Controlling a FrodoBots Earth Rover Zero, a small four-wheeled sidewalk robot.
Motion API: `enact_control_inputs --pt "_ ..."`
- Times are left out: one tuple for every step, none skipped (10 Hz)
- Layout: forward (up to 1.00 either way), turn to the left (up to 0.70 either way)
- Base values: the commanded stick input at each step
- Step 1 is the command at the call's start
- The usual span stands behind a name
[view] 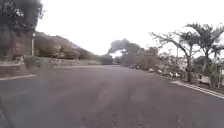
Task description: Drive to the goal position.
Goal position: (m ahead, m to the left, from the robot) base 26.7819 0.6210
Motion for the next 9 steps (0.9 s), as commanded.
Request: enact_control_inputs --pt "1.0 0.0" --pt "1.0 0.0" --pt "1.0 0.0" --pt "1.0 0.0" --pt "1.0 0.0" --pt "1.0 0.0" --pt "1.0 0.0" --pt "1.0 0.0" --pt "1.0 0.0"
